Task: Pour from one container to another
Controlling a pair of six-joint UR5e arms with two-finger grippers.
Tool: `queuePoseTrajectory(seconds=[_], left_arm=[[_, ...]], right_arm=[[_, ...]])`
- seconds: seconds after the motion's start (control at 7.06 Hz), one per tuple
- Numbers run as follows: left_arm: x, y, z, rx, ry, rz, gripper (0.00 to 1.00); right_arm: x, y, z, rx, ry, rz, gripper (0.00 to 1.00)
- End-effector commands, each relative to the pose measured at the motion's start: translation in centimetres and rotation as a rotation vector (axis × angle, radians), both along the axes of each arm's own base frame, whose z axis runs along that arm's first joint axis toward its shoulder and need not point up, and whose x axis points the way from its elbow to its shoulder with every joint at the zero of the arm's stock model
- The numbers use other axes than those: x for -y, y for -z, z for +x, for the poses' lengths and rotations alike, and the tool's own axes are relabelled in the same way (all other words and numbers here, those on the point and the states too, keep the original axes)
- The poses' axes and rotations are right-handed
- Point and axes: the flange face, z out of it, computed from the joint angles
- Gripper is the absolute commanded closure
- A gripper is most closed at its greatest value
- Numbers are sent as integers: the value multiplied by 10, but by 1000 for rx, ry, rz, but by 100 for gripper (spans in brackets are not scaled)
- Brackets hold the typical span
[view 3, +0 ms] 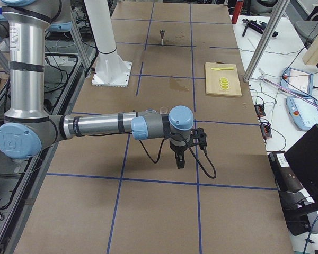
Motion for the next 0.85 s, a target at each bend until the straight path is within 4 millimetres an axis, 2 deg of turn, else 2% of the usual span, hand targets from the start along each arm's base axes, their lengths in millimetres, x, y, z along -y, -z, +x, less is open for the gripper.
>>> queuePoseTrajectory(seconds=[0.0, 0.28, 0.71], left_arm=[[0, -4, -2, 1, 7, -10, 0], [1, 2, -1, -3, 5, -1, 0], [-1, -6, -2, -1, 4, -15, 0]], right_arm=[[0, -1, -1, 2, 2, -1, 0], [0, -4, 0, 3, 0, -10, 0], [-1, -9, -1, 15, 4, -21, 0]])
